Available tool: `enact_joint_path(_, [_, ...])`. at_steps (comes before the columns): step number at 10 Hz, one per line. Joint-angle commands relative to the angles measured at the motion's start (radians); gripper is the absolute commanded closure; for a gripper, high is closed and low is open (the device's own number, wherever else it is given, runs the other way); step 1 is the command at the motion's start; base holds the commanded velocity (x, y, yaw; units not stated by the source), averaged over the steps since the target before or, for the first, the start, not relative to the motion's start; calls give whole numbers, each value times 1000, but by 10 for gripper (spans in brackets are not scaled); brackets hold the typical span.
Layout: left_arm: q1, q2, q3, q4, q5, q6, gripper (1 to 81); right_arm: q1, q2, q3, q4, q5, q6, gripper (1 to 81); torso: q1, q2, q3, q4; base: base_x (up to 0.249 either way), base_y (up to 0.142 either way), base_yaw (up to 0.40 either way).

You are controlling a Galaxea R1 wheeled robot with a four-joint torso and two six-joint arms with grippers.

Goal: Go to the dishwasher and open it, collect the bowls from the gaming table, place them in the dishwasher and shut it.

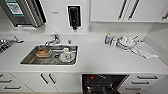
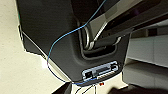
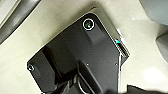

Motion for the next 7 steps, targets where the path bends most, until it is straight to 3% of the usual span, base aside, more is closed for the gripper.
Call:
enact_joint_path(1, [27, -7, -1, 2, 46, -2, 10, 29, -29, -5, 4, -77, -11, 10, 64, -99, 0, 0, 0, 0, 0])
enact_joint_path(2, [27, -5, 0, 2, 46, -2, 10, 34, -29, -12, 18, -74, -4, 10, 85, -132, 0, 0, 0, 0, 0])
enact_joint_path(3, [27, -4, 0, 2, 46, -2, 10, 42, -36, -24, 80, -30, 11, 10, 108, -171, 1, 0, 0, 0, 0])
enact_joint_path(4, [27, -4, 0, 2, 46, -2, 10, 61, -46, -28, 231, -19, 12, 10, 133, -210, 1, 0, 0, 0, 0])
enact_joint_path(7, [27, -10, -1, 2, 46, -2, 10, 147, -55, -21, 524, -28, 13, 10, 204, -325, 1, 0, 0, 0, 0])
